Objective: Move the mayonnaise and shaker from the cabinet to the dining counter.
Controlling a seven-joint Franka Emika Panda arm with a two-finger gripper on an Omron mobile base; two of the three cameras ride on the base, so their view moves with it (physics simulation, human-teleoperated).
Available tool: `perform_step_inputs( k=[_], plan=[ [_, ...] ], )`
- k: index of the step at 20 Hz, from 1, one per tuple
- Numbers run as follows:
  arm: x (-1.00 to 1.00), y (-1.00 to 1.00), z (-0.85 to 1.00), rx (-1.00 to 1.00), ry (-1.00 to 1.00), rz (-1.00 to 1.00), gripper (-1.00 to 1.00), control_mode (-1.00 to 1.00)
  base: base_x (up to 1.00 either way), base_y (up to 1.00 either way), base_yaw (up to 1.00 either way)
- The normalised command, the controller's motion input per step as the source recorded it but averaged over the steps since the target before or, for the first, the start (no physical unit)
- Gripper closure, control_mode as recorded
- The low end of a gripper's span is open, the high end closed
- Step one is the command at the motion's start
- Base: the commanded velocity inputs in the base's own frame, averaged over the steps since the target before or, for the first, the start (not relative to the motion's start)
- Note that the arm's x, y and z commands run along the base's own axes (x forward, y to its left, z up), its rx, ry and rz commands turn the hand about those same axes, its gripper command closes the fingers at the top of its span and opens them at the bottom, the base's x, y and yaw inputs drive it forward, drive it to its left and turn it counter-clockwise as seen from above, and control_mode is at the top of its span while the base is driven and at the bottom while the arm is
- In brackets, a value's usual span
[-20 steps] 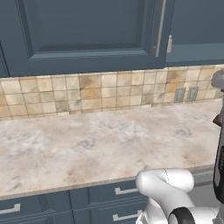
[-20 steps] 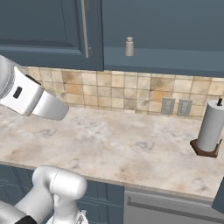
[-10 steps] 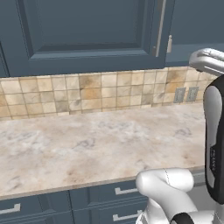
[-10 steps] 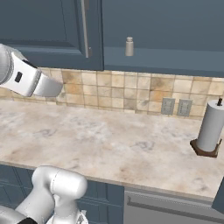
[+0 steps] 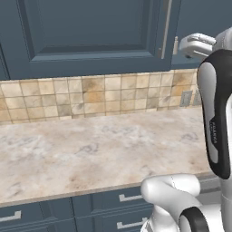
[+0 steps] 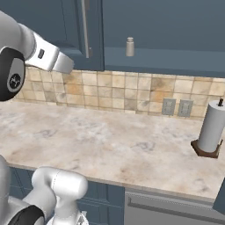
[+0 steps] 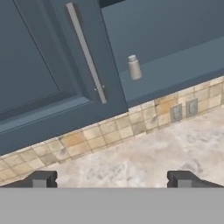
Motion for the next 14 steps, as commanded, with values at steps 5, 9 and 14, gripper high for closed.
perform_step_inputs(
  k=[5,9,14],
  plan=[
    [0.61,0.07,-0.01,0.00,-0.02,0.05,-1.00,-1.00,0.00,0.00,0.00],
    [0.62,0.00,0.00,0.00,-0.04,0.04,-1.00,-1.00,0.00,0.00,0.00],
    [0.56,0.00,-0.05,0.00,-0.05,0.04,-1.00,-1.00,0.00,0.00,0.00]
  ],
)
